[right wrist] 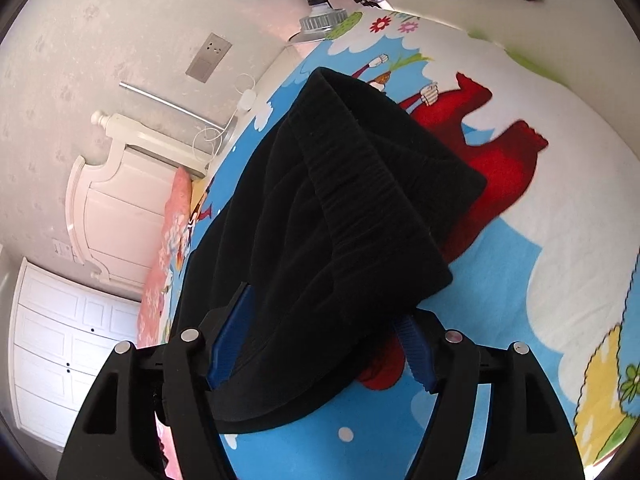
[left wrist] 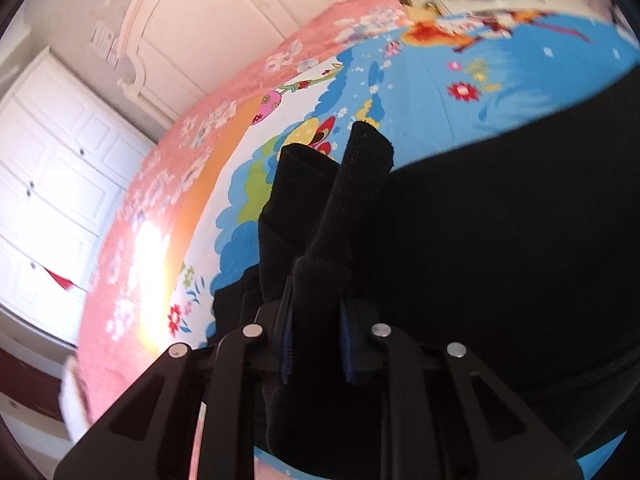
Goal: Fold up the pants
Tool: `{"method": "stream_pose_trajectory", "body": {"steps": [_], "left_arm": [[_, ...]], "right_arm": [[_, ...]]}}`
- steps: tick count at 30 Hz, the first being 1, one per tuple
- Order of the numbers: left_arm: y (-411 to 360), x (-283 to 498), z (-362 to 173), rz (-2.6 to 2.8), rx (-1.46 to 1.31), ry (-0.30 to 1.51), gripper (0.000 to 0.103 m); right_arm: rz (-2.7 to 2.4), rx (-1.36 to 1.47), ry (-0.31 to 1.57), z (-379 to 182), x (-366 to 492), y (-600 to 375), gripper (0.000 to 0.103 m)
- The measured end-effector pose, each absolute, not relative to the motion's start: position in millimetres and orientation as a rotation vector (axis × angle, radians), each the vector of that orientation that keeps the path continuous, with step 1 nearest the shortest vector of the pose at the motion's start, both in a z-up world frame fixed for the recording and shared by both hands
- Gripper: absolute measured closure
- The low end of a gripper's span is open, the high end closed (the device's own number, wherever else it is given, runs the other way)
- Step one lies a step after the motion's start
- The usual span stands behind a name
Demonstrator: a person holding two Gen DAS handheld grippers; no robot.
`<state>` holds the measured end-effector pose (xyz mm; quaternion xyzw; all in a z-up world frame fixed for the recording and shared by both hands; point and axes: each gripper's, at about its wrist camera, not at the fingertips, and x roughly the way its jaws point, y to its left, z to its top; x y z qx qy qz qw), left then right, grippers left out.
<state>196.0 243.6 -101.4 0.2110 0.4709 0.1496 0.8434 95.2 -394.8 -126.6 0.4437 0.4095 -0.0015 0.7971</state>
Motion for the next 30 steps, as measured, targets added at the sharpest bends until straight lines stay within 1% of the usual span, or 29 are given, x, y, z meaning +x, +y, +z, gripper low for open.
{"method": "stream_pose_trajectory", "body": {"steps": [1, 2, 3, 6, 9, 11, 12, 14, 16, 17, 18, 20, 23, 25, 27, 28, 29, 30], "left_arm": [[249, 195, -97, 0.312, 0.404, 0.994, 0.085], [253, 194, -96, 0.307, 0.372, 0.993, 0.085], [255, 193, -95, 0.302, 0.348, 0.993, 0.085], [266, 190, -91, 0.282, 0.252, 0.992, 0.086], [284, 191, -80, 0.238, 0.116, 0.987, 0.087], [312, 190, -62, 0.214, -0.027, 0.961, 0.09], [328, 186, -51, 0.219, -0.101, 0.933, 0.092], [362, 168, -31, 0.243, -0.256, 0.858, 0.094], [415, 126, -20, 0.239, -0.55, 0.735, 0.094], [435, 104, -28, 0.215, -0.689, 0.694, 0.094], [446, 91, -38, 0.202, -0.764, 0.678, 0.094], [460, 71, -82, 0.195, -0.898, 0.722, 0.094], [464, 67, -140, 0.186, -1.005, 0.811, 0.094], [468, 66, -158, 0.174, -1.065, 0.807, 0.094], [469, 70, -151, 0.163, -1.052, 0.802, 0.094], [466, 73, -143, 0.155, -1.027, 0.799, 0.094], [463, 76, -134, 0.147, -0.998, 0.787, 0.094], [458, 79, -112, 0.123, -0.943, 0.745, 0.094]], "right_arm": [[-0.01, 0.946, 0.885, -127, 97, -394, 0.041], [-0.022, 0.936, 0.89, -127, 99, -394, 0.048], [-0.038, 0.922, 0.894, -126, 99, -393, 0.058], [-0.073, 0.834, 0.916, -118, 101, -389, 0.073], [-0.05, 0.745, 0.903, -103, 108, -381, 0.078], [-0.011, 0.721, 0.864, -85, 116, -378, 0.08], [0.012, 0.715, 0.821, -69, 118, -379, 0.08], [0.009, 0.684, 0.739, -42, 117, -386, 0.081], [-0.02, 0.677, 0.726, -37, 117, -397, 0.083], [-0.046, 0.704, 0.759, -48, 121, -409, 0.083], [-0.058, 0.715, 0.809, -62, 126, -416, 0.083], [-0.081, 0.684, 0.895, -88, 135, -419, 0.083], [-0.104, 0.618, 0.941, -104, 137, -414, 0.083], [-0.11, 0.606, 0.941, -104, 135, -414, 0.083], [-0.098, 0.608, 0.922, -99, 133, -414, 0.083], [-0.072, 0.598, 0.872, -89, 130, -412, 0.083], [-0.052, 0.573, 0.815, -76, 125, -408, 0.083], [-0.049, 0.551, 0.783, -70, 120, -406, 0.083]]}}
